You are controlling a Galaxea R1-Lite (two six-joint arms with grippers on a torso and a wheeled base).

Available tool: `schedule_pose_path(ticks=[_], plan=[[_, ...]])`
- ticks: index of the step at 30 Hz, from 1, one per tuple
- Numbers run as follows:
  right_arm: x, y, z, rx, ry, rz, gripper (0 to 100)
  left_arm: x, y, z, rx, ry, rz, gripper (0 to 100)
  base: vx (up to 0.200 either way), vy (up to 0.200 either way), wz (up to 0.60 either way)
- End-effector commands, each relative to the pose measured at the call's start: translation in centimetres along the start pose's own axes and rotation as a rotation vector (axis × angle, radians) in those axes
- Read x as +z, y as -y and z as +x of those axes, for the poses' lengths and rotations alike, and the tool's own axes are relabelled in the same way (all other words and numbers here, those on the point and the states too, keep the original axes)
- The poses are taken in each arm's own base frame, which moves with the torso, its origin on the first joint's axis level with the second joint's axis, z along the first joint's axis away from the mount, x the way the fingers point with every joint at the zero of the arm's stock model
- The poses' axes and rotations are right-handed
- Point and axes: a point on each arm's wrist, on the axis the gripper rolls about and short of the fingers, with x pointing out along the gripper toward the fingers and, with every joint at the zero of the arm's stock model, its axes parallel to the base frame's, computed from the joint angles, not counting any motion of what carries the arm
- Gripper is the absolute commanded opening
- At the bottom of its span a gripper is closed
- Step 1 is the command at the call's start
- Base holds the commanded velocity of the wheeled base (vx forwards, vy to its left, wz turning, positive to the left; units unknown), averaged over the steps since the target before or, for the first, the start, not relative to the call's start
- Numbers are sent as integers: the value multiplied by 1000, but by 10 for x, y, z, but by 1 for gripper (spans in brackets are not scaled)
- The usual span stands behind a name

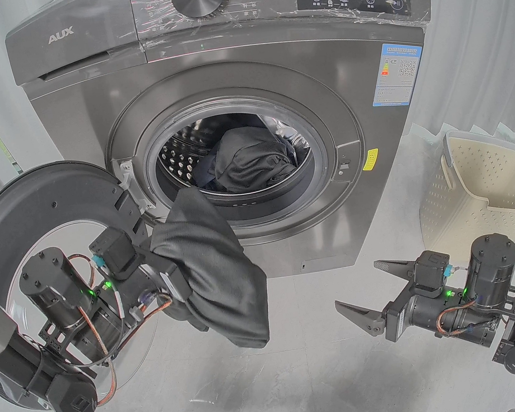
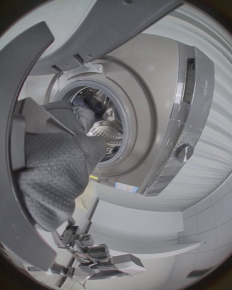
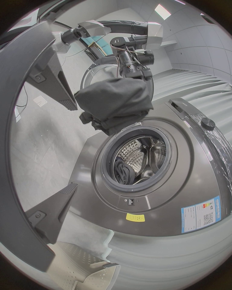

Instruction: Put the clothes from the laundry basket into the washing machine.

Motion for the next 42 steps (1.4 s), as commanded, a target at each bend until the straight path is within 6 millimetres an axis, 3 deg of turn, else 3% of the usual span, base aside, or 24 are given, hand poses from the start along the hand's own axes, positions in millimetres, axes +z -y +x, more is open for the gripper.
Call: schedule_pose_path(ticks=[1,8,14,29,42], plan=[[-1,6,1,-20,-3,3,100,-12,4,-10,-8,-66,8,0,0,0,0],[0,4,1,-16,0,4,100,-28,5,1,-16,-103,3,0,0,0,0],[-1,6,1,-19,-1,5,100,-29,6,11,-24,-85,-8,0,200,0,0],[-2,4,-1,-15,-11,3,100,-28,14,13,-53,-79,-8,0,200,0,0],[-3,0,-1,0,-16,3,100,-36,25,17,-90,-101,-14,0,0,0,0]])
